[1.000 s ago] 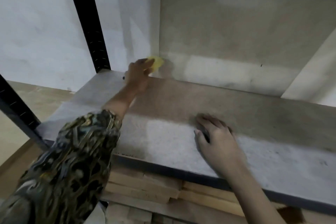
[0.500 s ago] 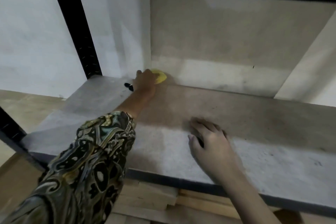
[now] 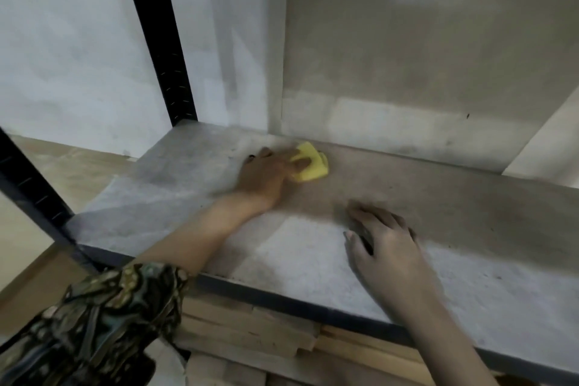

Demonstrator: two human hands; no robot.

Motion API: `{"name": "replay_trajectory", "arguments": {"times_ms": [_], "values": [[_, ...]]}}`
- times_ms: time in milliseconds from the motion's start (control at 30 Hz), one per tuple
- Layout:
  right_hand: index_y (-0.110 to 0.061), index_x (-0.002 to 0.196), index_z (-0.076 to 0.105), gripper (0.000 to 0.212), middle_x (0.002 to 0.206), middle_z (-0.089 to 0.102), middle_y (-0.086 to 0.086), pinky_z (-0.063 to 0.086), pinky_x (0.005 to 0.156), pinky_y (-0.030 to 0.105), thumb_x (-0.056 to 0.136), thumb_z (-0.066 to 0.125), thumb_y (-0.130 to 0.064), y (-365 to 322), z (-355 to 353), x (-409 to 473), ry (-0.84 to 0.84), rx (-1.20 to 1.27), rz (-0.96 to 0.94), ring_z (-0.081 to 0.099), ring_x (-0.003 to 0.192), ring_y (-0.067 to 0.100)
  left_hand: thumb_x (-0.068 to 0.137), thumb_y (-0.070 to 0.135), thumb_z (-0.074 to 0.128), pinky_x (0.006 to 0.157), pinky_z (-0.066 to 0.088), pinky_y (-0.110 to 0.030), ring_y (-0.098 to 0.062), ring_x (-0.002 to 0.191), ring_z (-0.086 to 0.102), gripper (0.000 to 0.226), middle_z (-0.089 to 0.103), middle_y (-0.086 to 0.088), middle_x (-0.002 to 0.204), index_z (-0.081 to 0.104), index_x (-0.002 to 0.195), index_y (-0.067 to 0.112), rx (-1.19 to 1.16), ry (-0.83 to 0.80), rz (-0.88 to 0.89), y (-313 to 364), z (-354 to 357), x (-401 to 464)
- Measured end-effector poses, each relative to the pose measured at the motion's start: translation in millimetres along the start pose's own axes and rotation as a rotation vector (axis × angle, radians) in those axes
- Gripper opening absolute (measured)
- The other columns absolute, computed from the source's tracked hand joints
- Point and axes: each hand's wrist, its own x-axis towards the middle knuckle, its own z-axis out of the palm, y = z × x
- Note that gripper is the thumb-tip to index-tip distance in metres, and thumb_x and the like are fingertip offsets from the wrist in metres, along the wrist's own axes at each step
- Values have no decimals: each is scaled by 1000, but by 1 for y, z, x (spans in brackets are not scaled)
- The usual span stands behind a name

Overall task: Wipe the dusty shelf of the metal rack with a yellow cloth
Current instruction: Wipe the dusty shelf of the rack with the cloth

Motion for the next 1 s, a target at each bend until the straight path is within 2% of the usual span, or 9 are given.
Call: {"name": "replay_trajectory", "arguments": {"times_ms": [100,233,400,467,533,667,733,867,1000], "values": [[-30,134,45,43,142,43,-12,26,111,34,92,44,-39,-1,0,2,-13,3,20,31,133,12,99,28,33,110,20,-45,-31,130,30,39,32,-1,151,43,136,36,-64,160,-263,-48,-14,7],[-30,134,45,43,142,43,-11,27,112,36,92,44,-39,-1,0,2,-22,-10,21,32,134,13,91,31,43,101,28,-51,-38,125,37,38,44,-10,139,53,127,23,99,219,-461,-100,-36,3],[-28,132,48,42,139,47,-8,32,110,40,91,46,-37,-1,-1,1,-9,4,-4,36,131,15,91,3,39,94,36,-57,-41,123,31,39,44,-14,129,51,126,16,180,188,-797,-113,-60,-18],[-28,131,49,41,139,47,-8,33,109,39,91,47,-36,-2,-2,-1,-9,-3,-13,37,130,16,92,11,43,89,39,-53,-41,120,34,39,44,-14,130,45,130,19,177,237,-733,-99,-66,-25],[-28,130,49,41,138,48,-8,35,107,39,91,47,-37,-4,-3,3,-41,10,-32,39,129,17,92,24,47,88,39,-49,-42,119,36,47,40,-15,137,34,137,23,205,231,-539,-74,-60,-29],[-26,125,54,38,133,52,-2,39,103,37,88,51,-37,-18,-1,37,-37,-26,-143,45,122,20,97,34,35,110,4,-60,-32,143,2,54,2,-3,158,16,147,29,149,5,-289,-31,-26,-26],[-21,131,49,43,141,45,2,31,109,36,90,52,-32,-28,4,58,-81,-11,-200,38,130,21,96,41,34,109,5,-62,-22,145,0,53,4,4,158,19,146,33,144,29,-208,-35,-21,-19],[-24,141,35,48,151,32,-2,18,115,32,95,42,-38,-35,26,76,-201,-55,-305,26,139,16,97,36,33,107,17,-59,-20,144,9,48,14,7,157,25,144,32,114,49,-241,-55,-22,-9],[-25,142,35,47,152,30,-6,15,114,28,97,38,-38,-28,33,75,-201,-46,-303,25,139,12,94,43,37,100,28,-58,-35,135,26,49,27,4,152,32,140,29,142,135,-441,-96,-38,-10]]}}
